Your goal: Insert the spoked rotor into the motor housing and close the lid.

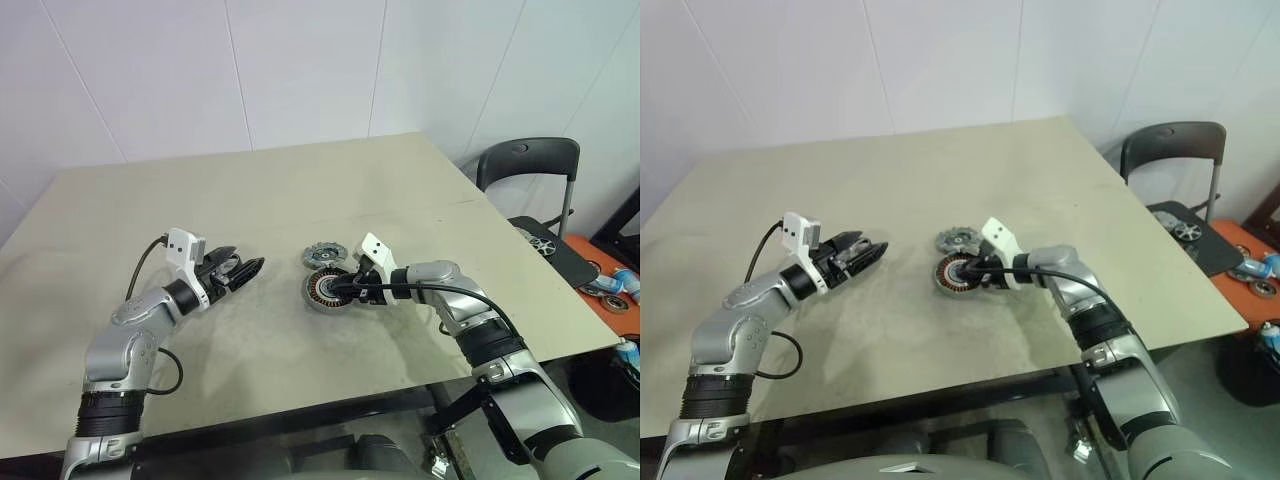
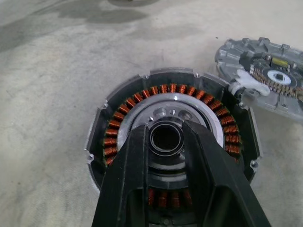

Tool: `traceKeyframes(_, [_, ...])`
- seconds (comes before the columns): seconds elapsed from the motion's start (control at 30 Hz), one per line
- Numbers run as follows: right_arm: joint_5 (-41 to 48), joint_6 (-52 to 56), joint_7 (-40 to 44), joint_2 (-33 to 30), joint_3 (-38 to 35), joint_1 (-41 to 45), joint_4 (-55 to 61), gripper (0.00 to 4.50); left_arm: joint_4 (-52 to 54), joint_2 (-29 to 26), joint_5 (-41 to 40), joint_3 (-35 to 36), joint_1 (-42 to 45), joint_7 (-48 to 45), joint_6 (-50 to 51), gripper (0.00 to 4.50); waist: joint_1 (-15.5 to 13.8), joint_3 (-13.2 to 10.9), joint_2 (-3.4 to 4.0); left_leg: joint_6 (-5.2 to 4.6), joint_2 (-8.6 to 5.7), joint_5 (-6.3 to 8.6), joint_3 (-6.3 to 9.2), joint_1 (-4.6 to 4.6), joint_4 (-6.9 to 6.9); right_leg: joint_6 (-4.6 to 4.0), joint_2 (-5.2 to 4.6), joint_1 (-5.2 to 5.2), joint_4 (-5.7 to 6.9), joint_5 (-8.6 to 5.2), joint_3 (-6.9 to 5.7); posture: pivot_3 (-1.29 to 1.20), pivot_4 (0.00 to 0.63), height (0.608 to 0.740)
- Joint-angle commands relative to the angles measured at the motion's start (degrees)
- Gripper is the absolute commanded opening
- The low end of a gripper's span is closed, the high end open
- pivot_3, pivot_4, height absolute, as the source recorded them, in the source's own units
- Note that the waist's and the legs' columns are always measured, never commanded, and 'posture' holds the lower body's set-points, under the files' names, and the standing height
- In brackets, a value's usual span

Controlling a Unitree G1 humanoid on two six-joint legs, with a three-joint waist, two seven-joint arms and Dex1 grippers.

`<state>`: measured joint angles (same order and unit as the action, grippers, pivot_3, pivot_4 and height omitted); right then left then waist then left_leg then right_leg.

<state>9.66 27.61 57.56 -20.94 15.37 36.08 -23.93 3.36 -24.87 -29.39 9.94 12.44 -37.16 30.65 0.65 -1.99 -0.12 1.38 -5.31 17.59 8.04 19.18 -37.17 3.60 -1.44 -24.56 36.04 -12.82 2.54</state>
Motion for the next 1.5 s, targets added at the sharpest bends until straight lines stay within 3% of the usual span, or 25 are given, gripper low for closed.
traceKeyframes(0.03, [-0.57,-1.29,-0.39,0.69,-1.03,2.16,-2.77,0.71,1.55,-0.61,-0.43,0.92,0.63,-0.18,-0.81,4.32,-0.01,0.0,0.0,0.0,0.0,0.0,0.0,-0.02,0.0,0.0,0.0,0.01,0.01,0.0,0.0,0.0,0.0,0.74])
traceKeyframes(1.5, [-3.6,-1.92,2.54,1.78,0.97,2.08,-4.38,0.71,2.15,0.32,-0.6,0.74,-0.56,0.63,-1.34,4.32,0.04,0.03,-0.02,0.0,0.0,0.0,-0.02,-0.17,-0.01,-0.01,0.01,0.13,0.05,0.01,0.01,0.0,0.0,0.74])
